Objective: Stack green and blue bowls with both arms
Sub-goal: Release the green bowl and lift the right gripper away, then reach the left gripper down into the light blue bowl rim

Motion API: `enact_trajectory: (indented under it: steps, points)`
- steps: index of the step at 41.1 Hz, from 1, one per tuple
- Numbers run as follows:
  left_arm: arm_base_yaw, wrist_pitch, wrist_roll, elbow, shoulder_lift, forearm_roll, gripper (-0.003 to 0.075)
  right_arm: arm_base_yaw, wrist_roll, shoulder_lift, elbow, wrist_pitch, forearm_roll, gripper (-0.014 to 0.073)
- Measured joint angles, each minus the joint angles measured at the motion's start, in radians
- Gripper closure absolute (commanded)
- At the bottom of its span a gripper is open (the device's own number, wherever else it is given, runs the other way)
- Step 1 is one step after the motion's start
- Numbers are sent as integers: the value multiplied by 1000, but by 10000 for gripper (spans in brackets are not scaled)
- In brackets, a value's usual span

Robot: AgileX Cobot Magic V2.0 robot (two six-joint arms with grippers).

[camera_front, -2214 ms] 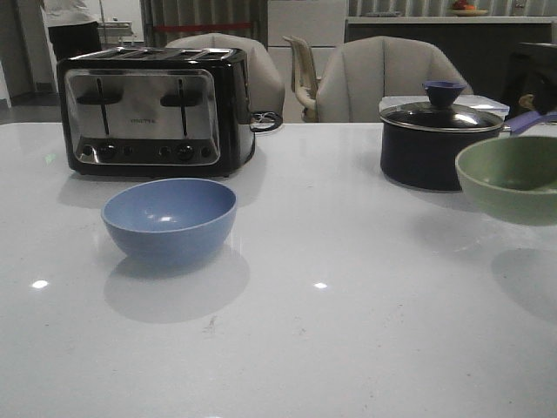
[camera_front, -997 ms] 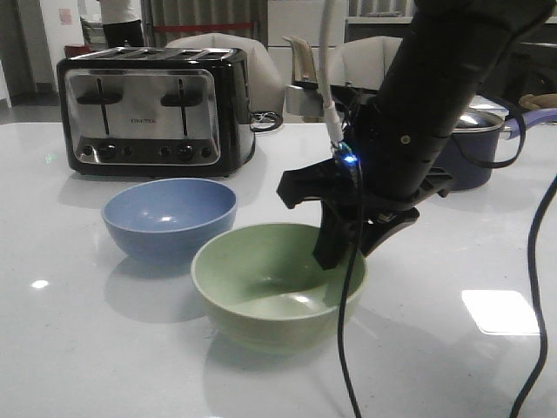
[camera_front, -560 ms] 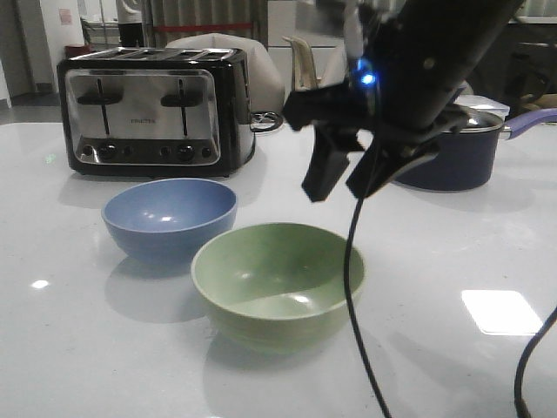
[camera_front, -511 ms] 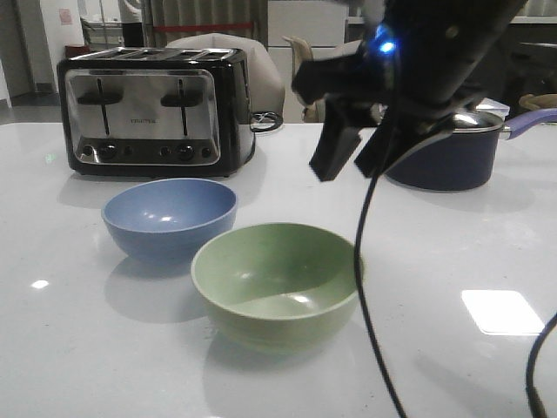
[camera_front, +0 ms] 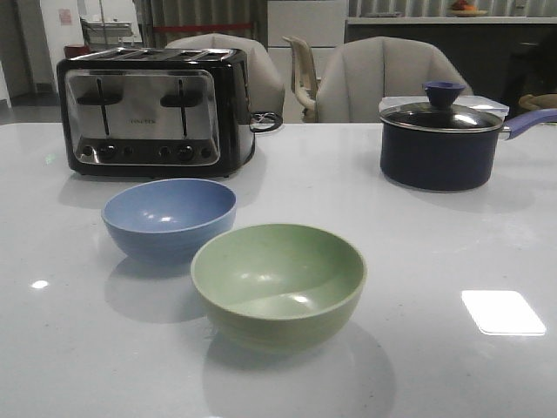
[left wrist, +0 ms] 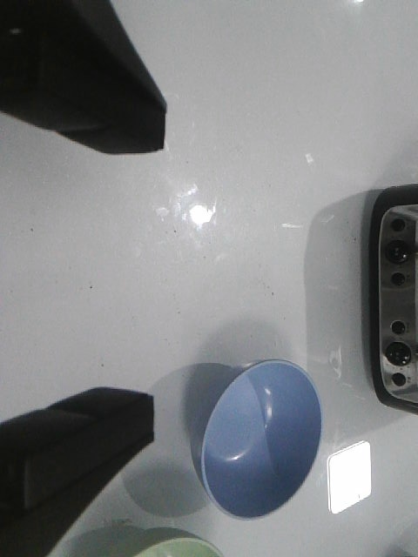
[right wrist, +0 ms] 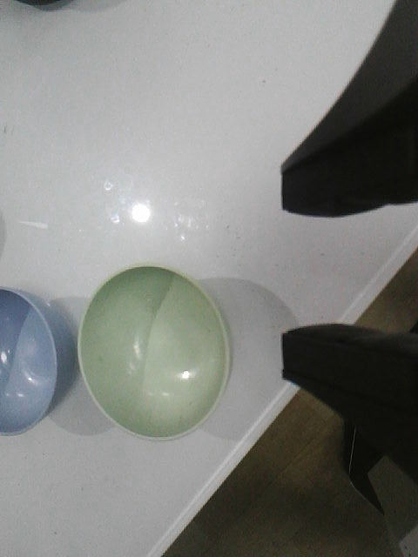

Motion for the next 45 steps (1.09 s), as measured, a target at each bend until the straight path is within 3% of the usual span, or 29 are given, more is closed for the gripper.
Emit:
enact_trajectory:
  steps: [11,22,34,45]
  points:
    - [0,0,0,0,2,0,115,0,0,-204,98,73,-4,172]
    - [-56,8,24,-74,100,0,115,0,0,-224,98,73,-5,172]
    - [-166,8,30,-224,409,0,115,0,-2,-224,98,75,-6,172]
    - [-204,6,30,-385,710,-9,115,0,-2,-224,98,75,-6,172]
